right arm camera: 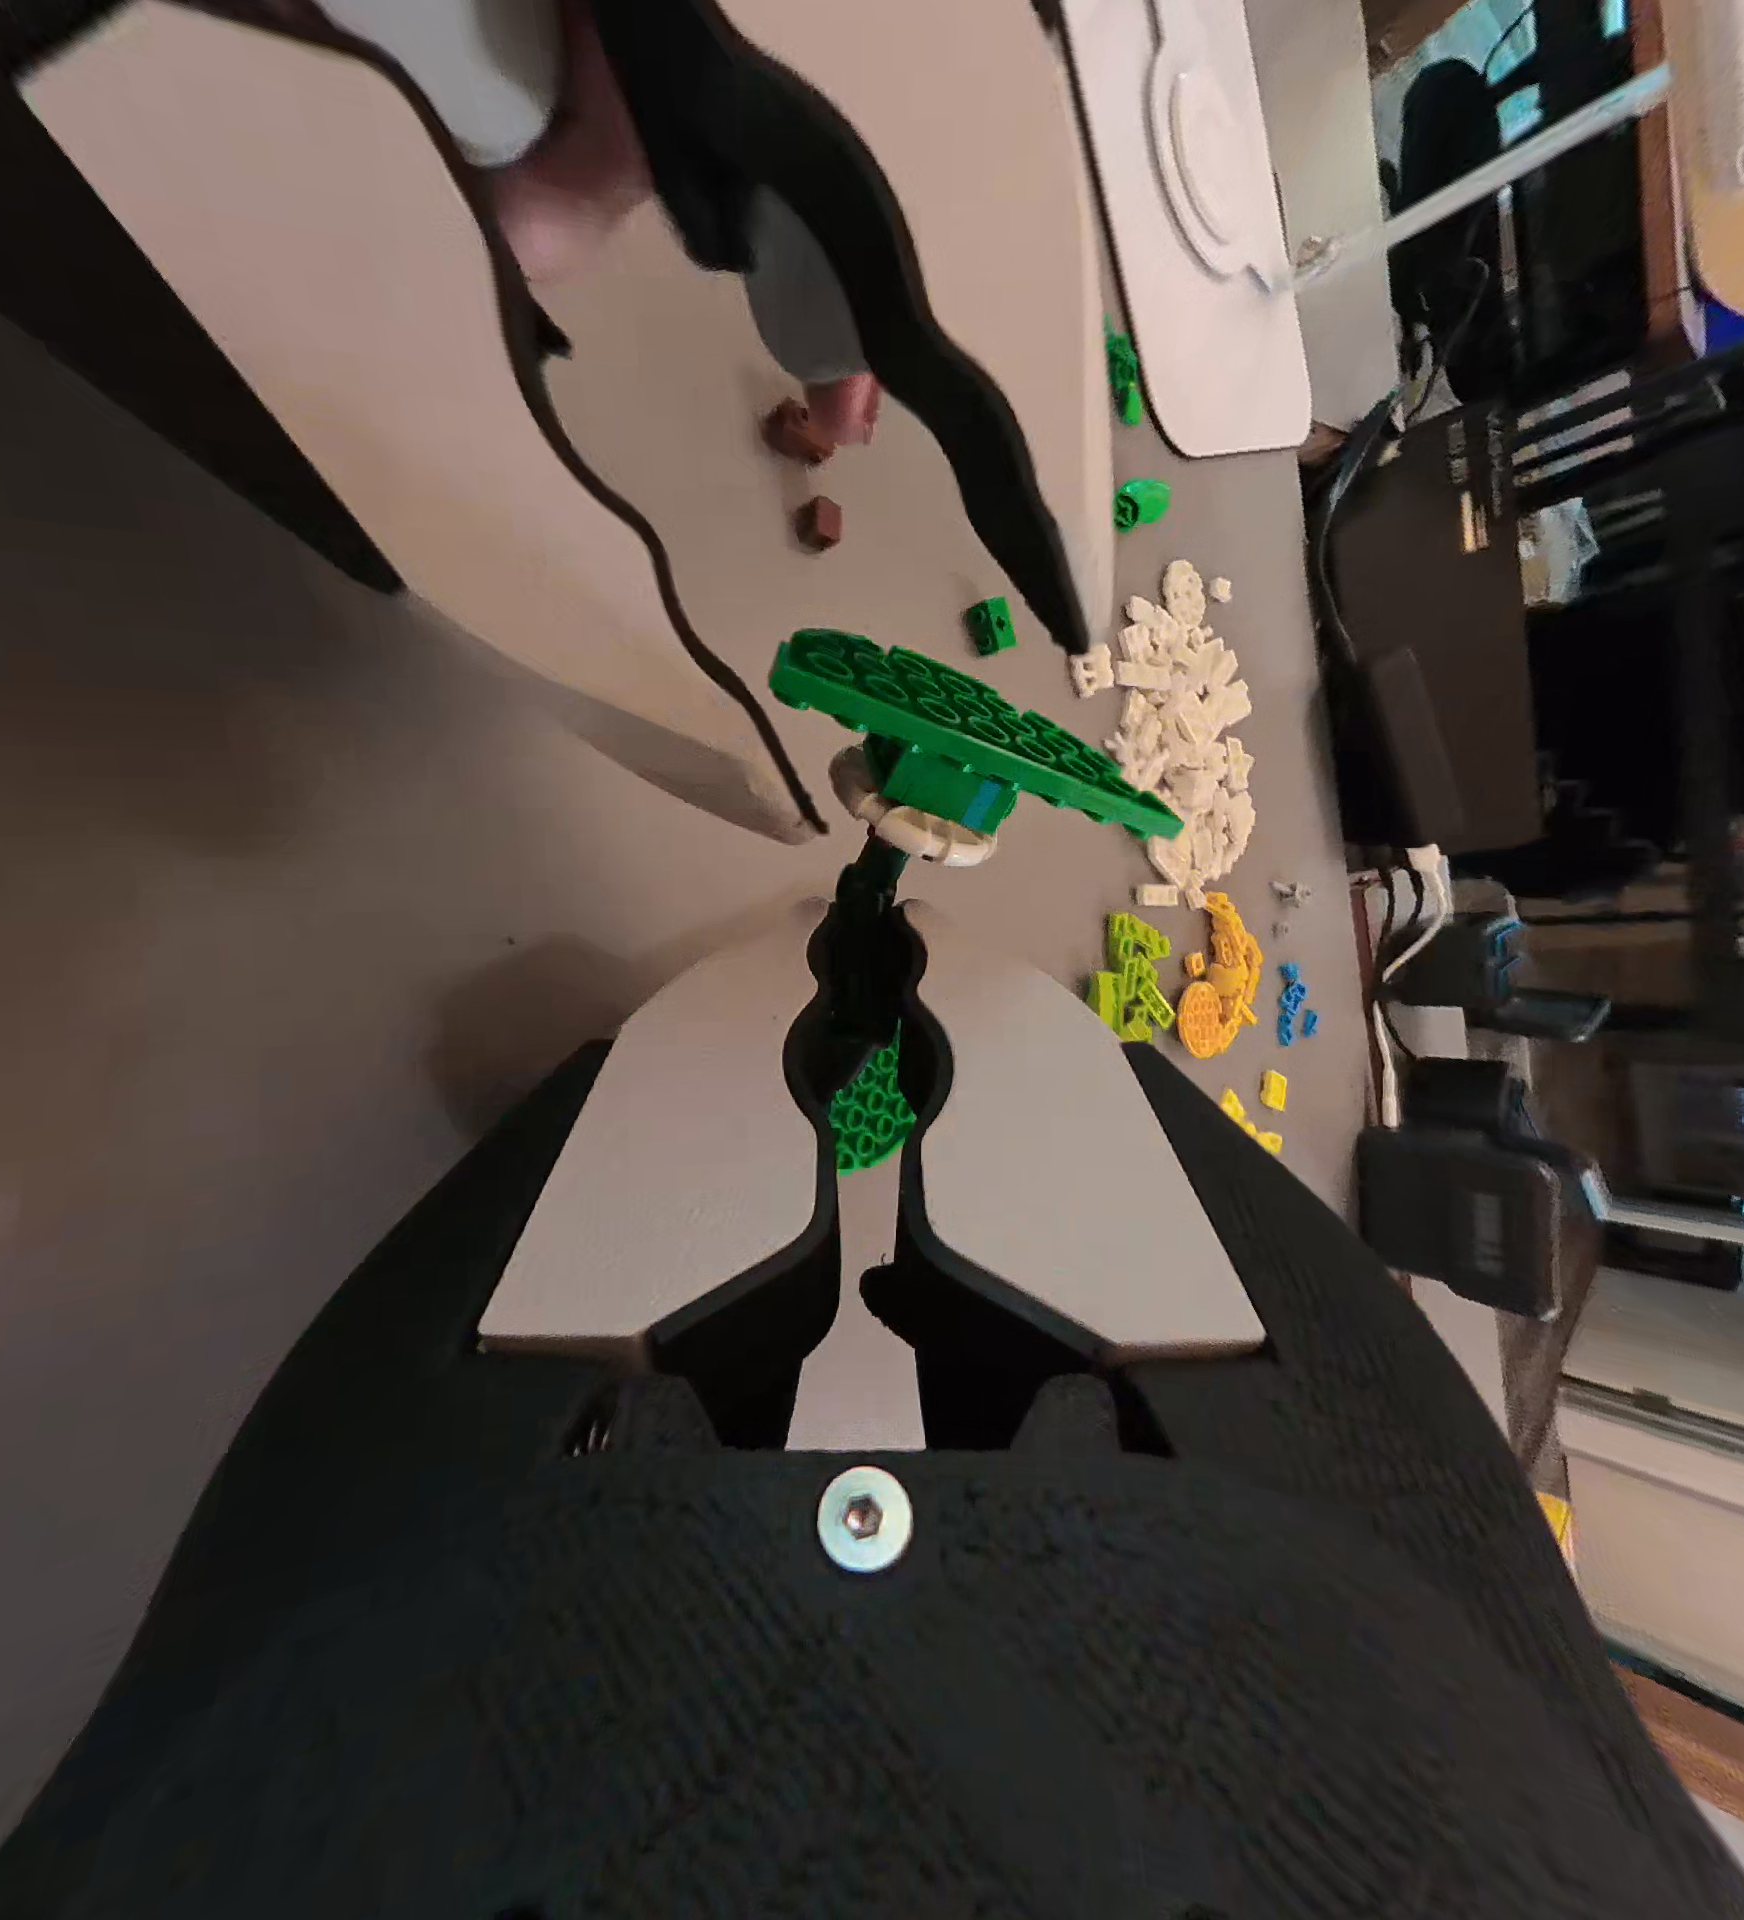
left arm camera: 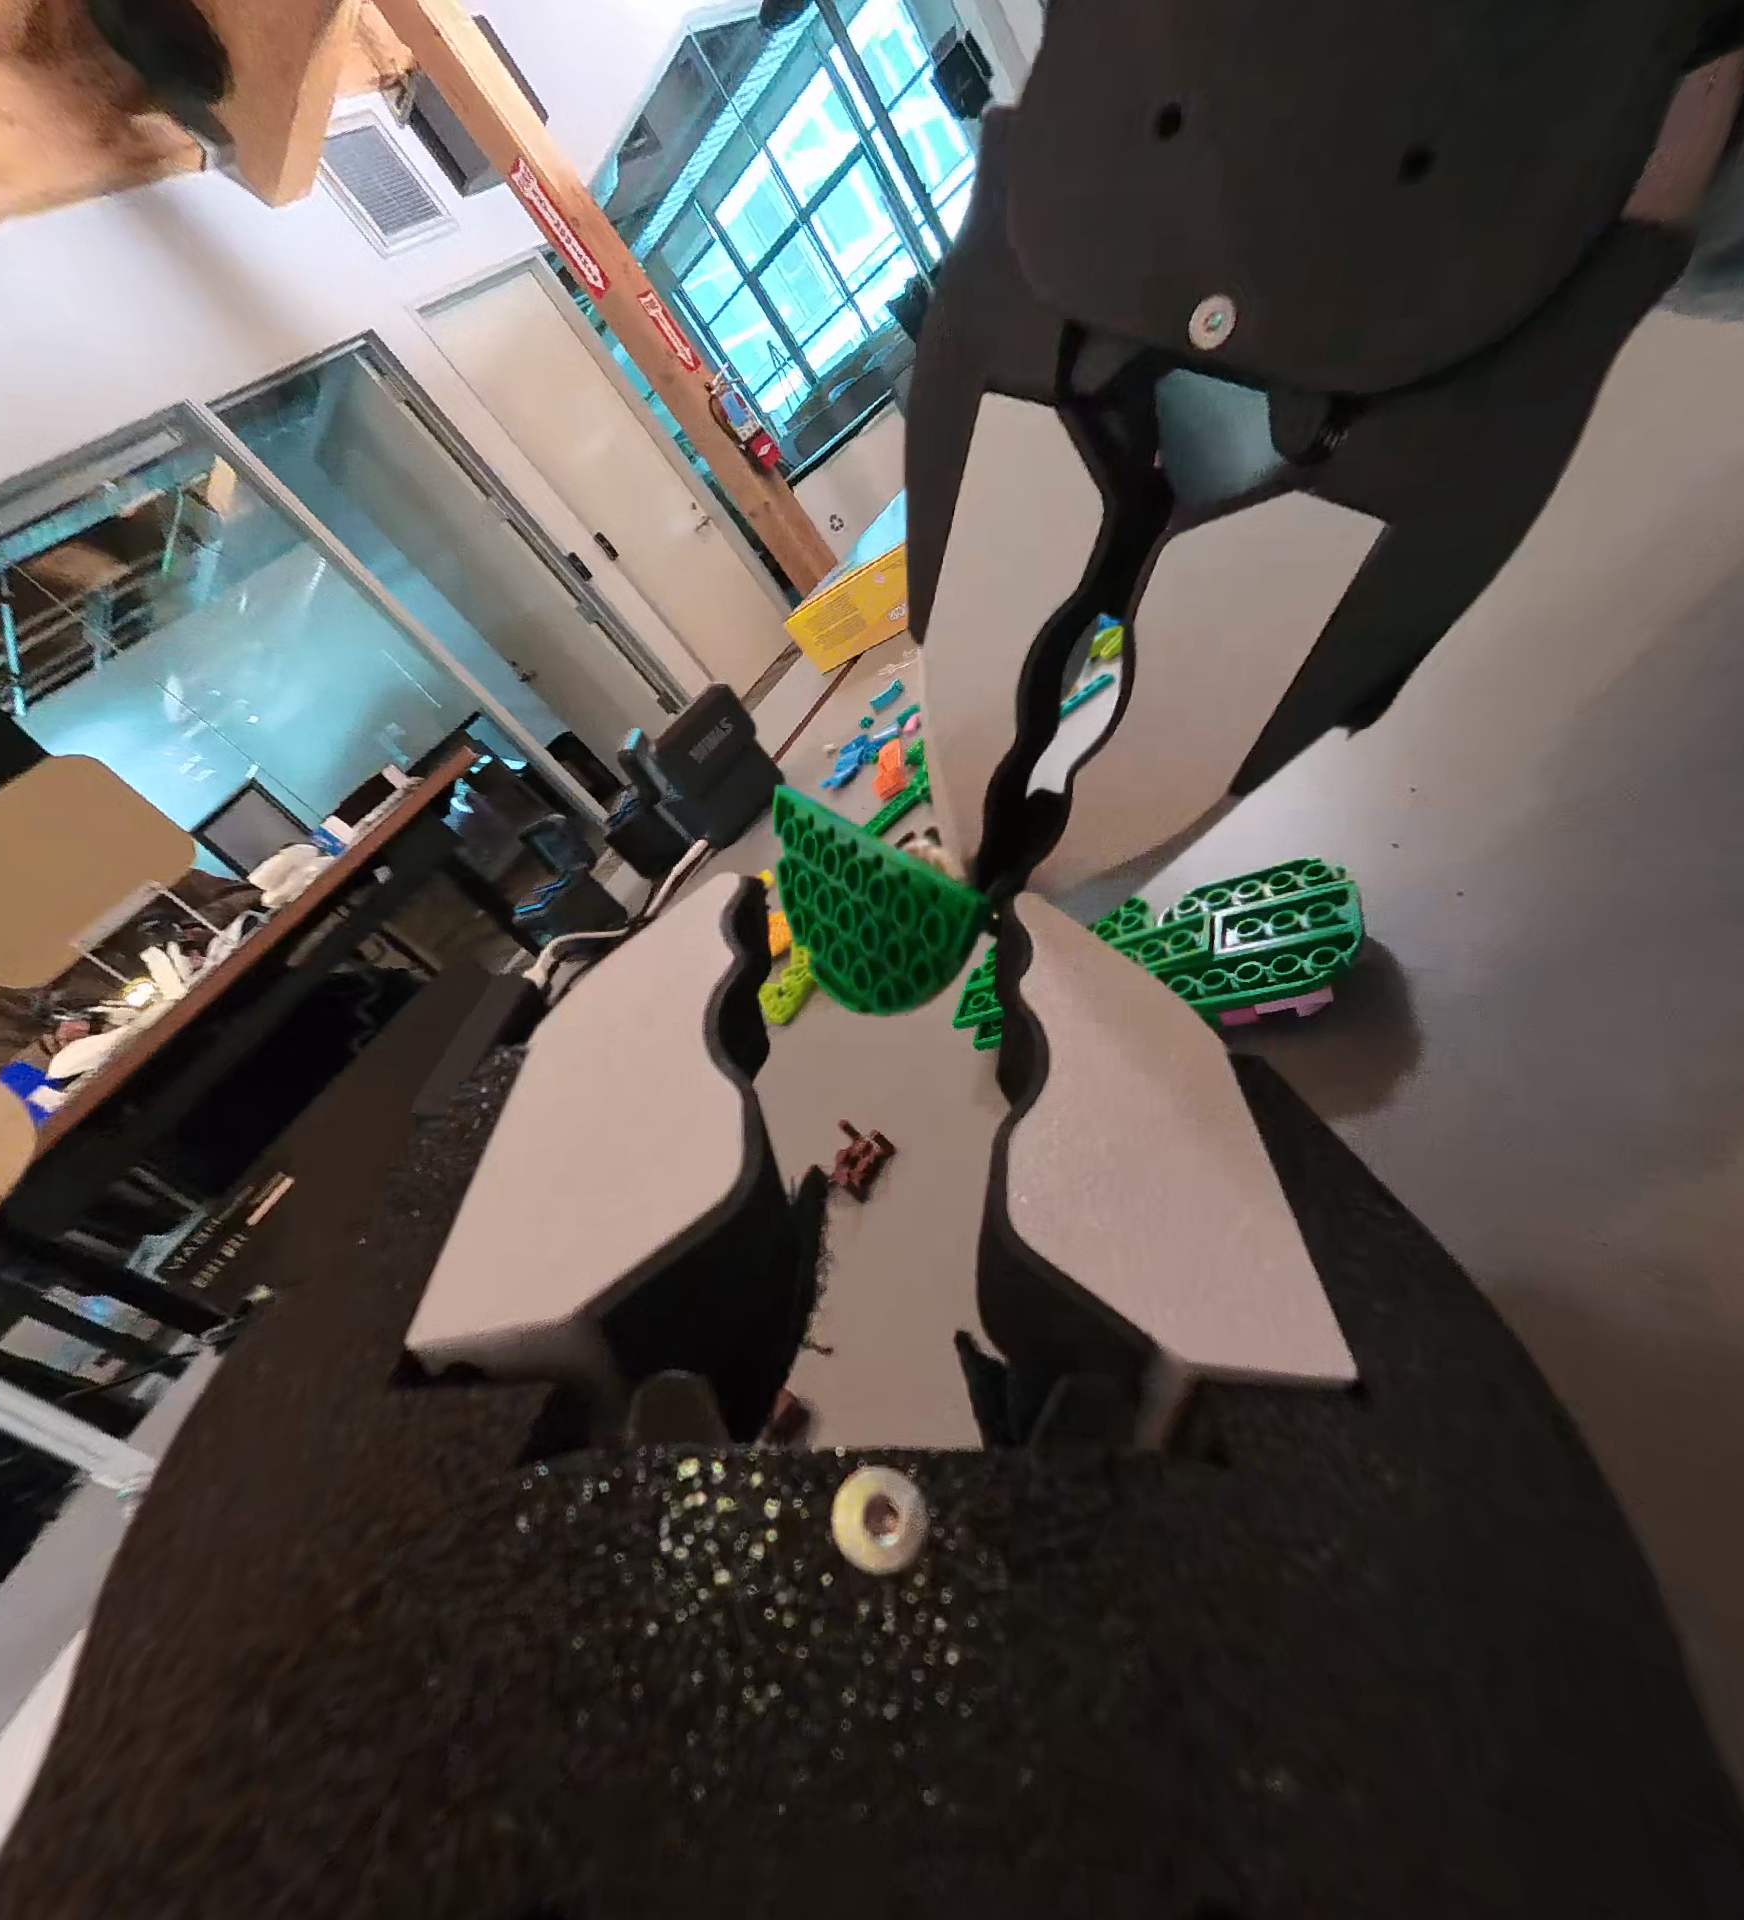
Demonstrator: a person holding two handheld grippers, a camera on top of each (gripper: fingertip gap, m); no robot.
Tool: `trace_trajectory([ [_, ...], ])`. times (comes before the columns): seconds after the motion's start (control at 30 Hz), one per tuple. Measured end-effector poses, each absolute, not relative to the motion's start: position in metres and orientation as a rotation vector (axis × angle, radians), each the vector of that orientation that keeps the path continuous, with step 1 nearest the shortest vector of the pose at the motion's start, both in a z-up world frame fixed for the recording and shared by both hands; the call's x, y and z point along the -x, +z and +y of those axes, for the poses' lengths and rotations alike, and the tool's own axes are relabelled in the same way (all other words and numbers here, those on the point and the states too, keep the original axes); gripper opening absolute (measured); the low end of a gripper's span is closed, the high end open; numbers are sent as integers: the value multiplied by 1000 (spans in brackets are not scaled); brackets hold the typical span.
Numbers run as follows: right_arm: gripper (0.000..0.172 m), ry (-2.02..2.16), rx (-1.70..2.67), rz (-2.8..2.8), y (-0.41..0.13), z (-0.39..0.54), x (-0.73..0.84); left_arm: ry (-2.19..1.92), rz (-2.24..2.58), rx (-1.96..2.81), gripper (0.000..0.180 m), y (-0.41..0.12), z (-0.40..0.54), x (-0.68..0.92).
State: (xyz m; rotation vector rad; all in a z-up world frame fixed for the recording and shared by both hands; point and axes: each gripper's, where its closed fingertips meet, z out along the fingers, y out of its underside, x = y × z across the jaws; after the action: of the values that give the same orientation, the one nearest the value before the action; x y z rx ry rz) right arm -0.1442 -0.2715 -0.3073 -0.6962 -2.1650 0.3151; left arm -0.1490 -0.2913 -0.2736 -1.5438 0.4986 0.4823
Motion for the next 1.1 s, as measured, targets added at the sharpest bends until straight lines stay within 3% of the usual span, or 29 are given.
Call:
trace_trajectory([
  [0.13, 6, 274, 628, -2144, -305, -275, 148, 509, 530, 1519, 20, -271, -294, 146],
  [0.53, 7, -126, 52, -1938, -288, -272, 156, 241, 379, 1586, 14, -267, -294, 159],
  [0.93, 7, -256, -212, -1815, -282, -266, 157, -12, 260, 1575, 14, -260, -295, 159],
  [0.97, 6, -310, -227, -1828, -285, -258, 156, -48, 192, 1537, 6, -253, -298, 166],
  [1.1, 5, -372, -215, -1770, -281, -220, 151, -227, 37, 1505, 6, -245, -305, 194],
])
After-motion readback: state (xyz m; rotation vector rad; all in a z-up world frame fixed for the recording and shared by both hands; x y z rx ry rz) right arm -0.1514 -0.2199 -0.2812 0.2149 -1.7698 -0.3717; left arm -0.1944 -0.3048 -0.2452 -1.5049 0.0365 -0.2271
